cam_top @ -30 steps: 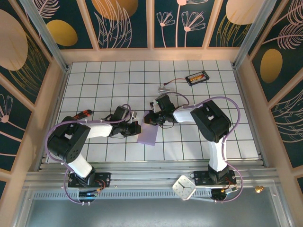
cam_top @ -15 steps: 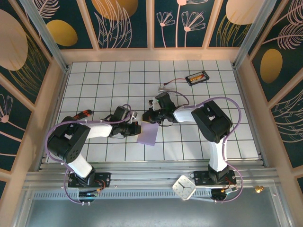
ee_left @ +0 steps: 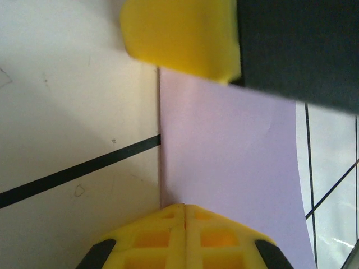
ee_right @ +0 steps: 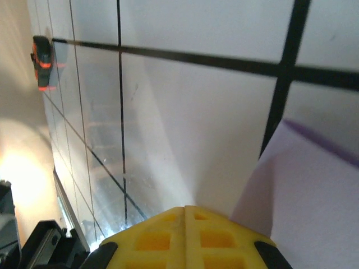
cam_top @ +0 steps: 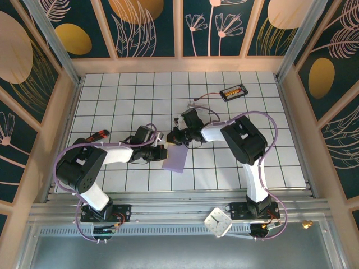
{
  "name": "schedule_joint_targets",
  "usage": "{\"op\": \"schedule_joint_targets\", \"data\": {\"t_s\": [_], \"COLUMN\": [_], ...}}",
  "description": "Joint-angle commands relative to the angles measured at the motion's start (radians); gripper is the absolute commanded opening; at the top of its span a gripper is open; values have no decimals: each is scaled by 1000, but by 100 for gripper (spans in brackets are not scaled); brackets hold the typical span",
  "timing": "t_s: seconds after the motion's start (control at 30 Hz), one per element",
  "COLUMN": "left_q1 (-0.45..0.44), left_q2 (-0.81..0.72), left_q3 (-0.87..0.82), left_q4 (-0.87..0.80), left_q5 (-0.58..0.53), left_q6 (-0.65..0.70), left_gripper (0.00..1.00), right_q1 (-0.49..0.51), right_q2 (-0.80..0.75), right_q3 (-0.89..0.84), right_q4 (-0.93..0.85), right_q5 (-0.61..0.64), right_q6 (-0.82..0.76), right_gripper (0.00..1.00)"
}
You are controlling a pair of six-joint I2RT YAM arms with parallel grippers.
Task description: Fold a paper plane with a square sheet of paper (pick it up from the middle)
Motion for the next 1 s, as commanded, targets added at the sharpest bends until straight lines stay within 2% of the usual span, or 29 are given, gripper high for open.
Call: {"op": "schedule_joint_targets", "data": {"t_s": [0.0, 0.37, 0.67, 0.83, 0.97], "left_q1": [3, 4, 3, 3, 4], "left_q2": [36, 39, 31, 24, 29], "left_q3": [-56, -104, -95, -89, -86], "left_q4": [-178, -152, -148, -145, -141], "left_q5": [-70, -71, -70, -74, -73], "left_q6": [31, 11, 11, 3, 2], "left_gripper": [0, 0, 0, 0, 0], "right_q1": [-42, -100, -215, -217, -161], "right_q2": [32, 101, 134, 7, -131], "right_q3": [24, 123, 285, 222, 98], "right_q4": [-78, -137, -237, -197, -153], "right_q5": [104, 130, 126, 101, 124], "right_q6": [-50, -87, -150, -174, -182], "right_gripper": [0, 0, 0, 0, 0]}}
